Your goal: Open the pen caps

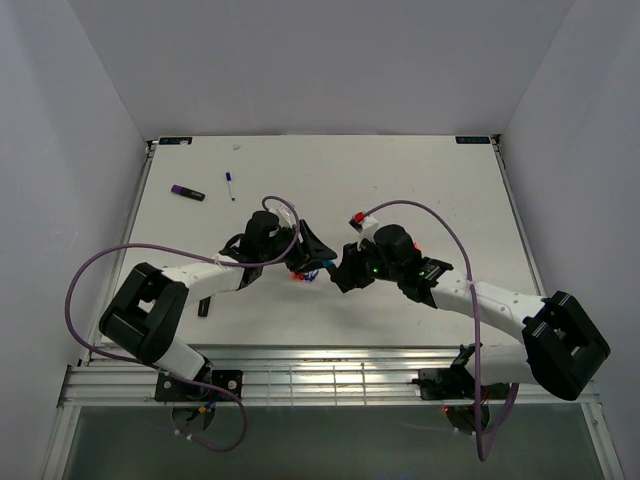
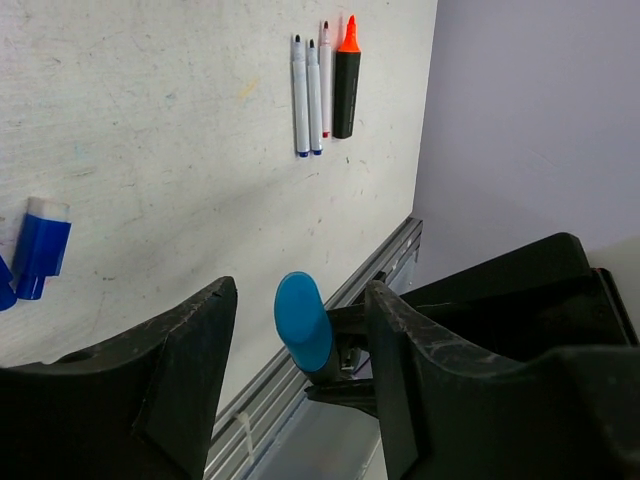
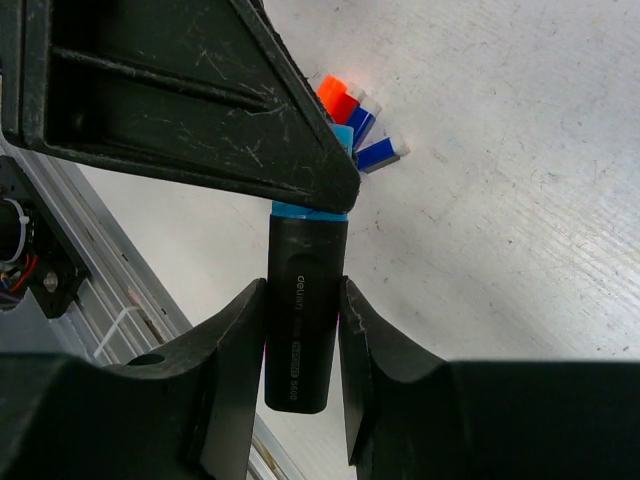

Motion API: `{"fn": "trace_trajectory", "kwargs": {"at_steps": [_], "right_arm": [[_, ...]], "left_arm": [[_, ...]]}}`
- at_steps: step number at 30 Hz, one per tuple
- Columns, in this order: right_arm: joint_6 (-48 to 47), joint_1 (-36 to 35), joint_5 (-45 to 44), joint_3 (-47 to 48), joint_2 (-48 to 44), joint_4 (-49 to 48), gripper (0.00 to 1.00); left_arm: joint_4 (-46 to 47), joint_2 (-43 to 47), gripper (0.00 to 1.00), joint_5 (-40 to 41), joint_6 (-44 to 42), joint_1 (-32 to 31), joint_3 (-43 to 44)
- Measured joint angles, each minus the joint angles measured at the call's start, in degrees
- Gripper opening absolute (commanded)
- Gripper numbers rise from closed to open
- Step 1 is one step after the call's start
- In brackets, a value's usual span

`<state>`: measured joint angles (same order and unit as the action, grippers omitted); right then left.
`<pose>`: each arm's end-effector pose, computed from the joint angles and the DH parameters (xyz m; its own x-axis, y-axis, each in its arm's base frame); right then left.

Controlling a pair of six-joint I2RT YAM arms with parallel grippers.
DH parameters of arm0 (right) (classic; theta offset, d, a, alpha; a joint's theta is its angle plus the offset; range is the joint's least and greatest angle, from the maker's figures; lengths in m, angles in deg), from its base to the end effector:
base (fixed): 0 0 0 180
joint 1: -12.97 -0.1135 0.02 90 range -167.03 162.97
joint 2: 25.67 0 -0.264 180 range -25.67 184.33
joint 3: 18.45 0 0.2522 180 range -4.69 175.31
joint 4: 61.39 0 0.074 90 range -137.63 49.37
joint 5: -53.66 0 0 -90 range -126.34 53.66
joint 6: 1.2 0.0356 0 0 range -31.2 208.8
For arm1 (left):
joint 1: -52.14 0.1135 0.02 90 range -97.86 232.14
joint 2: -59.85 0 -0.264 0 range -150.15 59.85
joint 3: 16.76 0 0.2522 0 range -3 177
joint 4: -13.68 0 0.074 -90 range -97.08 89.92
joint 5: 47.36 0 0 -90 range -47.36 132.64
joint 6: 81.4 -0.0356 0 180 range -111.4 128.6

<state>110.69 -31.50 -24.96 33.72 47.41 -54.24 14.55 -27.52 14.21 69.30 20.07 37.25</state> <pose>0.1912 0.1976 0.2248 -0.6138 -0.0904 -0.7842 -0.6274 0.6588 0.4151 0.2515 -0.1776 0.1820 -0.9267 -0.3244 -0.1898 -0.0019 0.5091 -0.8607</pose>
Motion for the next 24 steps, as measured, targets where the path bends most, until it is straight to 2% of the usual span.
{"fn": "trace_trajectory", "kwargs": {"at_steps": [6,13,16,19,20,21,24], "right_arm": [[0.04,-0.24,-0.07,0.0,0.04,-0.04,0.08],[0.22,-0.46,-0.98,0.0,0.48,-0.48,0.08],[0.22,-0.68,-1.22,0.0,0.59,-0.85,0.08],[0.22,-0.72,-1.51,0.0,0.7,-0.9,0.08],[0.22,-0.83,-1.62,0.0,0.76,-0.94,0.11],[0.22,-0.87,-1.77,0.0,0.81,-1.03,0.22],[0.04,-0.94,-1.9,0.0,0.85,-1.09,0.46]], "left_arm": [[0.81,-0.28,0.47,-0.35,0.66,0.02,0.28],[0.98,-0.28,0.41,-0.55,1.01,0.02,0.26],[1.01,-0.28,0.31,-0.52,1.25,0.02,0.26],[1.36,-0.28,0.16,-0.57,1.49,0.02,0.26],[1.44,-0.28,0.1,-0.57,1.36,0.02,0.26],[1.46,-0.28,0.02,-0.59,1.36,0.02,0.26],[1.49,-0.28,0.0,-0.59,1.29,0.02,0.26]]}}
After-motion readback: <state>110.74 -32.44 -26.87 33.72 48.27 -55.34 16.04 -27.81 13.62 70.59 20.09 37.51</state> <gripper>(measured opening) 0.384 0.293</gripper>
